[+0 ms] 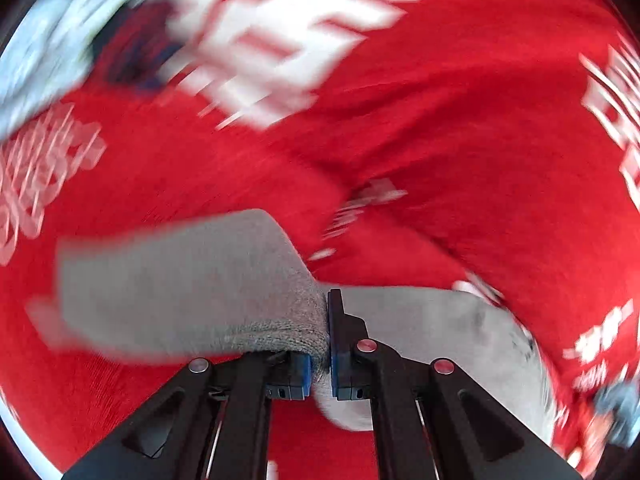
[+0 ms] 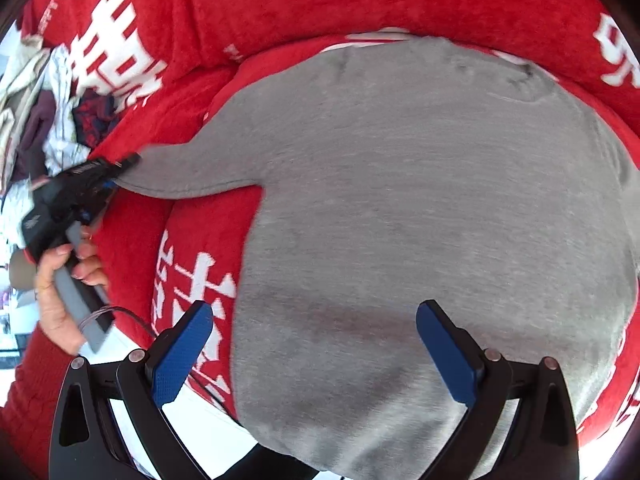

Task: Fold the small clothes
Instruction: 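Fold the held sleeve across the sweater body with the left tool, release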

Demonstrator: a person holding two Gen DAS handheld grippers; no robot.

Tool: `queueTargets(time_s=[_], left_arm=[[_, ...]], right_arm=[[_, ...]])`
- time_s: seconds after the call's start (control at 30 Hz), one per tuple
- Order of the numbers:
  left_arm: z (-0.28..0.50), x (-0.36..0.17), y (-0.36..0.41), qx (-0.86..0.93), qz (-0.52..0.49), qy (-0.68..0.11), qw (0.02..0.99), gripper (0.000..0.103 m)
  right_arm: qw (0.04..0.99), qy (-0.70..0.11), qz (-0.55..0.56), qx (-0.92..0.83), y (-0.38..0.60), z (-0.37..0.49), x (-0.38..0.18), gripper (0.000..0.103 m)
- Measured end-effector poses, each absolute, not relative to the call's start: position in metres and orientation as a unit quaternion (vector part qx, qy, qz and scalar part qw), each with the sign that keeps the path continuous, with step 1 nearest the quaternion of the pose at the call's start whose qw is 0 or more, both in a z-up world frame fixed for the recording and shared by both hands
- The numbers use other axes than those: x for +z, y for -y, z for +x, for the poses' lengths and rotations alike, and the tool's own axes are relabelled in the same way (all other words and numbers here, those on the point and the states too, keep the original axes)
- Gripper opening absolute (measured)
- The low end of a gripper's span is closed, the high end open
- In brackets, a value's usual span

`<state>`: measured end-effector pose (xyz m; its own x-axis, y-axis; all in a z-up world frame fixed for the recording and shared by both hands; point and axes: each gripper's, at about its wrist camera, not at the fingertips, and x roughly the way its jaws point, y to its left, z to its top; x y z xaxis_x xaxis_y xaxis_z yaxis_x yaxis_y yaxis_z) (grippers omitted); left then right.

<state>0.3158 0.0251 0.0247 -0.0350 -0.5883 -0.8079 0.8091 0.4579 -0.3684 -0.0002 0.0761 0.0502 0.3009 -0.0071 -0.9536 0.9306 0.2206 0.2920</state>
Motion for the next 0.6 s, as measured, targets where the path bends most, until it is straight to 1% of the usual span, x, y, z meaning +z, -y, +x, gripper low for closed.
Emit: queueTargets(time_s=[0.1,0.23,0.33,0.43,0.6], left_arm=[[0.262,0.058,0.004,-0.573,0.123,-0.472,0.659,0.007],[0.179,0.072,0.036,-0.633,0.146,-0.45,0.613,0.007],[0.106,0.059,0.057,-0.663,0.183,-0.451,0.568,0.007],[0.042,0.027,0.068,-0.675,0.241,-0.458,0.526,0.007],[-0.006,-0.014,0.057,-0.648,0.333,-0.457,0.51,0.008]], right_arm=[[0.626,-0.45,0.508,-0.384,-0.072,-0.024,0.054,0.102],[0.621,-0.428,0.516,-0.405,-0.062,-0.064,0.061,0.102],[0.616,-0.407,0.521,-0.429,-0.055,-0.099,0.065,0.102],[0.599,-0.391,0.534,-0.45,-0.05,-0.137,0.062,0.102],[0.567,-0.381,0.555,-0.475,-0.048,-0.183,0.047,0.102]])
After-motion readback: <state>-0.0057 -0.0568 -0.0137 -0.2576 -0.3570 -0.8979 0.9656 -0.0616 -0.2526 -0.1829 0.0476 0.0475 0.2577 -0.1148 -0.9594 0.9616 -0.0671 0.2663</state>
